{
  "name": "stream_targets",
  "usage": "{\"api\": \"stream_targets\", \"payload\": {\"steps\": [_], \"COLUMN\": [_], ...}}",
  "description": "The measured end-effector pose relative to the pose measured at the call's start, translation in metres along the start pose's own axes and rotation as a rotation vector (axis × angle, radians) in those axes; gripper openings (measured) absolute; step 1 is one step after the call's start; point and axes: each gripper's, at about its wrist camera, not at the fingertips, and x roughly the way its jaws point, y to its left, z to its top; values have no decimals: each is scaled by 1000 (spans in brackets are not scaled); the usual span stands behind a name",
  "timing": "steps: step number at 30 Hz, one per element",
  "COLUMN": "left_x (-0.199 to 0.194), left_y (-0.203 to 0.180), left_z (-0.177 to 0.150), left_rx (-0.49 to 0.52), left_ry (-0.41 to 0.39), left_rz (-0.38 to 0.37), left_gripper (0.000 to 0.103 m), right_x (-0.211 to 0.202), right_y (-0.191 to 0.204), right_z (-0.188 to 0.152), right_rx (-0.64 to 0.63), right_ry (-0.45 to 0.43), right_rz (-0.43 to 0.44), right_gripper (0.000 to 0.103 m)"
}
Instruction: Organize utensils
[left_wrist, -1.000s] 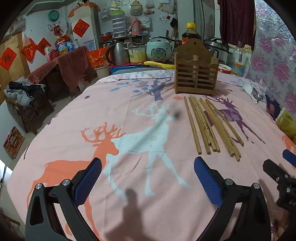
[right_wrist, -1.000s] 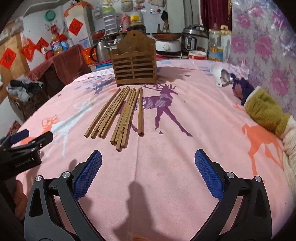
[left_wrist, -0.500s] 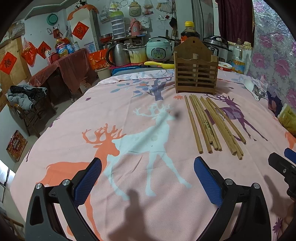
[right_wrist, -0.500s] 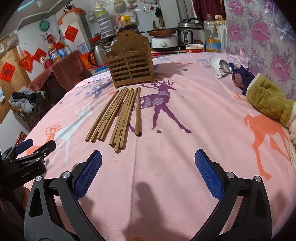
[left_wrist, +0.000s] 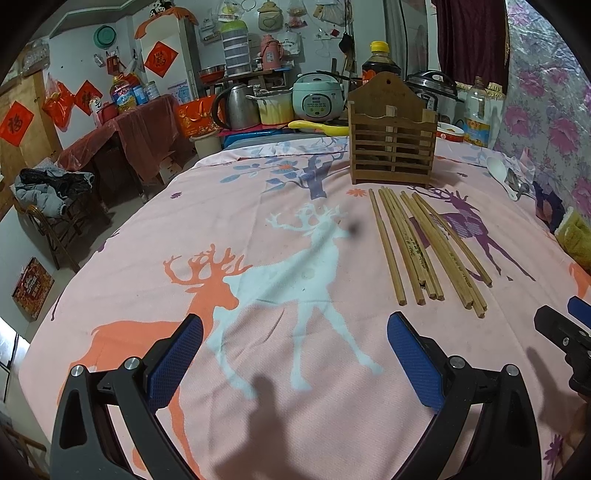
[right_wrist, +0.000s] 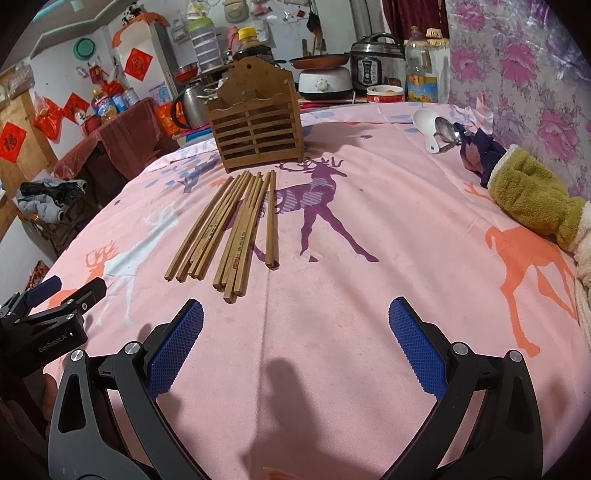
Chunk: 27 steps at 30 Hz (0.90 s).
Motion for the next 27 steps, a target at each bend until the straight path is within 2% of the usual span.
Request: {"api": "stream_targets", "payload": {"steps": [8, 27], "left_x": [1, 1], "left_y": [-4, -4], "left_z": [-1, -1], "left_rx": [20, 20], "left_ry": [4, 7], "left_rz": [21, 18], "left_gripper": [98, 98], "right_x": [1, 2], "right_y": [12, 10], "right_z": [-2, -2], "right_rx": [-59, -51], "right_ry": [-2, 2], "right_rz": [-78, -68], "right_gripper": [97, 97]}}
